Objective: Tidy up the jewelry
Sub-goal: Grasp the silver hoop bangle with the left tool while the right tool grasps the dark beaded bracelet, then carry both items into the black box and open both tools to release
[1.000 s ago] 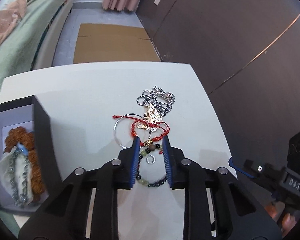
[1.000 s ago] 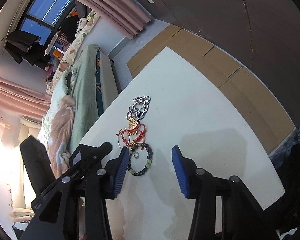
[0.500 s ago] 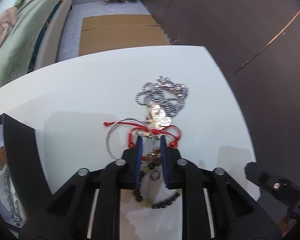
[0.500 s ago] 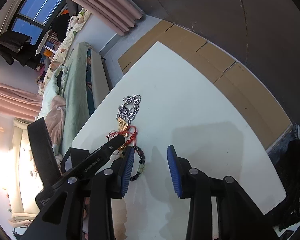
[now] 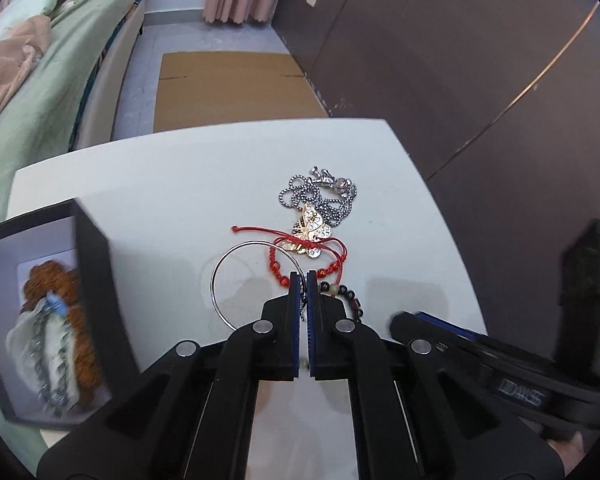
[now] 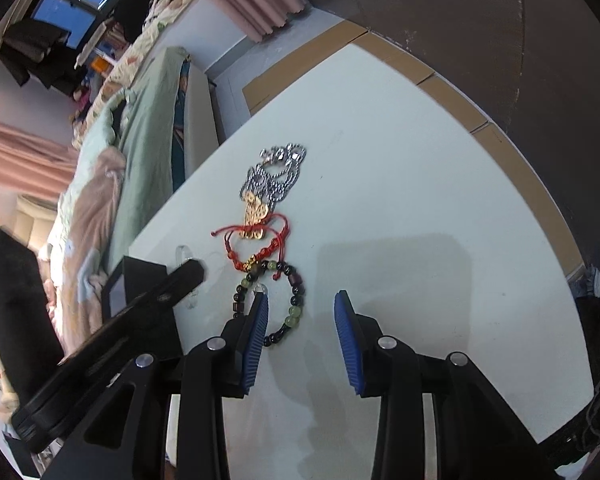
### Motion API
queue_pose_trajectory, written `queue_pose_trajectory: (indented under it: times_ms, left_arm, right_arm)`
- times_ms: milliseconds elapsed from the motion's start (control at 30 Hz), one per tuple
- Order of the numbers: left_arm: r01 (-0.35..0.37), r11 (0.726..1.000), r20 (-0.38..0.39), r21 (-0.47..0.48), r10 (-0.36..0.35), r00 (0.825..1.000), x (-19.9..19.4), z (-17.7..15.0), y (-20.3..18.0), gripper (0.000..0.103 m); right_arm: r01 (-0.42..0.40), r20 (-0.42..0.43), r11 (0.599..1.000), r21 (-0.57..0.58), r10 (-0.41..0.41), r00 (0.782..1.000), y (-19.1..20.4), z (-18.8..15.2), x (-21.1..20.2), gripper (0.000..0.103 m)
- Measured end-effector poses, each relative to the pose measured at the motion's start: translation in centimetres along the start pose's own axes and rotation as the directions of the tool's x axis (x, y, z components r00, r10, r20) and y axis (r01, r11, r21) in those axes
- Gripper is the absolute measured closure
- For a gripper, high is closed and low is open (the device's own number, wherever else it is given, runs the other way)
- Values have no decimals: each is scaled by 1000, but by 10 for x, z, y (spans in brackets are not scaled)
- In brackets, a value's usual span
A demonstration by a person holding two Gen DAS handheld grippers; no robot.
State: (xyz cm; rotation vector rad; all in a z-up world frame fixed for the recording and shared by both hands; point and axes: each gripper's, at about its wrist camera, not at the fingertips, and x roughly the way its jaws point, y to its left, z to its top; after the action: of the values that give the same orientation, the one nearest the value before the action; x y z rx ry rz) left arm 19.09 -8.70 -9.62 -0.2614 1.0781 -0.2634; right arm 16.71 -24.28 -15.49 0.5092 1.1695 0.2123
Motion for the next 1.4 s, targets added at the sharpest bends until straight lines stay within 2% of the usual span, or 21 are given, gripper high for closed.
queue_pose_trajectory:
  times_ms: [167,300,433,500,567,633,733,833,933,1000,1133,1400]
  left_arm:
    - [14,1000,32,-6,-14,999,-17,0,10,99]
    - [20,999,56,-26,-18,998,-28,-3,20,99]
    - [29,999,76,-41,-25,997,-41,-6,30,99]
    - [23,999,85,-44,-19,996,-47,-9,34,99]
    - [7,999,101,-48,-2,995,-57,-13,41,99]
    - [-2,998,120,-63,9,993,-66,-16,47,99]
    - [-10,997,145,-80,22,989,-80,-21,54,99]
    - [-7,995,165,-99,23,986,-89,-25,59,99]
    - [-7,992,184,-123,30,982,-100,-33,66,99]
    - [-16,990,205,-141,45,978,-108,-41,71,99]
    - [-33,984,222,-176,72,972,-116,-52,82,99]
    - [-21,979,252,-204,73,965,-125,-50,96,99]
  right_arm:
    - [85,16,994,-72,-84,996,18,-2,12,70]
    - [190,63,970,-151,-182,981,34,-4,20,71]
    - [313,94,918,-244,-299,950,52,-9,36,74]
    - [341,111,895,-288,-323,940,58,-10,39,74]
    - [362,126,882,-302,-339,932,58,-11,38,80]
    - [369,131,878,-306,-344,930,55,-9,35,94]
    - [327,110,900,-289,-308,945,47,-9,29,95]
    - [268,139,926,-266,-238,961,49,-13,14,96]
    - [163,155,951,-263,-126,980,55,-18,0,96]
    - [40,126,969,-245,-10,992,55,-19,-6,96]
    - [-51,152,967,-250,91,984,64,-23,-19,96]
    - [-157,174,946,-282,212,962,83,-31,-39,96]
